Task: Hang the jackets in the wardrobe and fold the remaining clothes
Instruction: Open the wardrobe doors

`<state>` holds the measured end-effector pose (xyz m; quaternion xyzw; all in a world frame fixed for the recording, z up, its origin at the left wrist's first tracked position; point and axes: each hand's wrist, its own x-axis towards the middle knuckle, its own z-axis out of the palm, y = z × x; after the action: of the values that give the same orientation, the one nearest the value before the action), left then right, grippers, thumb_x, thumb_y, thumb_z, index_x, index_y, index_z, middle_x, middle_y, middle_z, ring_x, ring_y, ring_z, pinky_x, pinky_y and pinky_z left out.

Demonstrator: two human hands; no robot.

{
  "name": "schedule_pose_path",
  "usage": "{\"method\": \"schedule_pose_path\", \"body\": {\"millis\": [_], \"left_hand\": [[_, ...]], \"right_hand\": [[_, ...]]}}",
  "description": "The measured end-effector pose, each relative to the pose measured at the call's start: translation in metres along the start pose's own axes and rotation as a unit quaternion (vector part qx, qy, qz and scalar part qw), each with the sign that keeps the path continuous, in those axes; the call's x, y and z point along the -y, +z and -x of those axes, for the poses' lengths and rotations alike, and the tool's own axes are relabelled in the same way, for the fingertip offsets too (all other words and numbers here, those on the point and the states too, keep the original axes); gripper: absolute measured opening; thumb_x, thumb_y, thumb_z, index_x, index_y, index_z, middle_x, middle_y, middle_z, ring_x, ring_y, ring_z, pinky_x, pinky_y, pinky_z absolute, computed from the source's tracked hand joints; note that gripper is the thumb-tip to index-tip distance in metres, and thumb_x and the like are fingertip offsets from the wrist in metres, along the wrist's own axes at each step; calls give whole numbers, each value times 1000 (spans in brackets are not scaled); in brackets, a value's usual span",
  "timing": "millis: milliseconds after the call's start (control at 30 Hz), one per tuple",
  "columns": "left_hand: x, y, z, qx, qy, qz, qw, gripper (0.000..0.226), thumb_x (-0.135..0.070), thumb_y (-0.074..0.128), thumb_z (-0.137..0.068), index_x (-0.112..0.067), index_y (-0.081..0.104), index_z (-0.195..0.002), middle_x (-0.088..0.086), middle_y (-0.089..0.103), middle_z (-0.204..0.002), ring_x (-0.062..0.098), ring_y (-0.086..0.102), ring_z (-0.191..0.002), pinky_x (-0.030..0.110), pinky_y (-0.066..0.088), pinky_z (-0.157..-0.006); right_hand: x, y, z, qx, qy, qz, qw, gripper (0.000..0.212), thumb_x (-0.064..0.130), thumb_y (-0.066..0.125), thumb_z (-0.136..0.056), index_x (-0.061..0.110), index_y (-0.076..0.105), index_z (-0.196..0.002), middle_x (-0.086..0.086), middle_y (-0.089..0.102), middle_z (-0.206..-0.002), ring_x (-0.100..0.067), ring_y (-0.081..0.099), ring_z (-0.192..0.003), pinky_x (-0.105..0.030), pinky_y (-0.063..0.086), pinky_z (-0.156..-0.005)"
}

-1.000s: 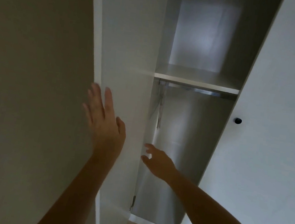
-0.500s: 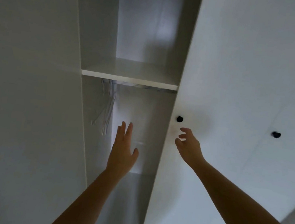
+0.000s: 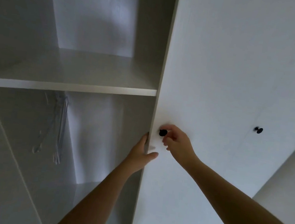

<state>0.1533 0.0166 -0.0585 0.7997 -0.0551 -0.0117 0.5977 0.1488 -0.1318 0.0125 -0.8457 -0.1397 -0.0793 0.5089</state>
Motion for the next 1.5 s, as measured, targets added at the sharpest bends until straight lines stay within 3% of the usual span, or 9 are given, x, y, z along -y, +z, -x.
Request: {"method": "schedule_pose_path", "body": {"millis": [233, 600, 733, 867, 933, 1167, 1333, 1433, 1500], "left_hand": [[11, -2, -21, 34, 19, 26, 999, 17, -12, 56, -93, -19, 61, -107, -6, 68, -94, 7, 64, -84, 11, 46, -67], [8, 20, 19, 20, 23, 5, 1000, 33, -33, 60, -87, -3, 61, -99, 16, 67, -89, 17, 62, -79, 20, 47, -70], [7, 49, 52, -23, 19, -21, 999, 45, -39, 59, -82, 5, 57, -93, 23, 59, -78, 27, 53, -68, 30, 43, -64], [-15, 88, 103, -77, 27, -44, 996, 37, -22, 61, -90, -10, 40, -62, 2, 39, -55, 8, 36, -52, 12, 30, -50], [-29, 114, 130, -103, 37, -66, 992, 45, -20, 61, -91, -17, 31, -58, -5, 34, -53, 5, 32, -48, 12, 27, -46], [-65, 210, 191, -148, 53, -114, 981, 23, -24, 54, -95, -2, 62, -96, 9, 71, -90, 20, 68, -85, 20, 50, -76], [-86, 263, 201, -72, 98, -149, 981, 43, -20, 54, -92, -15, 49, -134, 7, 67, -111, 24, 66, -98, 27, 52, -83], [-96, 308, 191, -18, 91, -163, 982, 73, -20, 55, -90, -19, 15, -152, 12, 56, -132, 30, 62, -108, 39, 53, -89], [-105, 345, 186, 7, 89, -142, 986, 84, -16, 54, -90, -18, -2, -153, 11, 29, -154, 33, 51, -124, 40, 49, -96]], "right_hand": [[-2, -4, -3, 2, -29, 11, 1000, 47, -14, 40, -79, 21, 67, -95, 8, 63, -90, -11, 58, -77, -15, 48, -69], [8, -23, 41, 18, -17, 49, 998, 47, -8, 40, -86, 28, 65, -101, 23, 60, -78, -3, 57, -77, -15, 47, -72], [16, -41, 73, -31, -45, 108, 993, 19, 17, 57, -90, 30, 62, -102, 12, 56, -101, -5, 53, -92, -24, 48, -85], [42, -56, 106, -154, -33, 107, 982, 74, 44, 70, -80, 27, 31, -140, 5, 34, -139, -10, 40, -124, -11, 39, -90], [62, -63, 116, -169, -24, 126, 977, 94, 44, 70, -80, 25, 11, -150, 1, 19, -154, -19, 31, -137, -28, 38, -102], [72, -129, 158, -168, 81, 169, 968, 89, 22, 60, -91, 29, -7, -150, -6, 51, -123, -20, 61, -82, -35, 59, -72], [49, -189, 196, -150, 87, 130, 976, 70, 19, 57, -91, 28, 17, -148, -1, 60, -97, -19, 63, -75, -31, 59, -61], [37, -236, 218, -147, 101, 127, 976, 21, 11, 52, -87, 22, 53, -105, 5, 54, -73, -12, 53, -61, -19, 43, -48], [27, -268, 229, -147, 126, 117, 974, 23, 5, 50, -81, 21, 41, -67, 5, 42, -57, -13, 40, -50, -19, 35, -49]]}}
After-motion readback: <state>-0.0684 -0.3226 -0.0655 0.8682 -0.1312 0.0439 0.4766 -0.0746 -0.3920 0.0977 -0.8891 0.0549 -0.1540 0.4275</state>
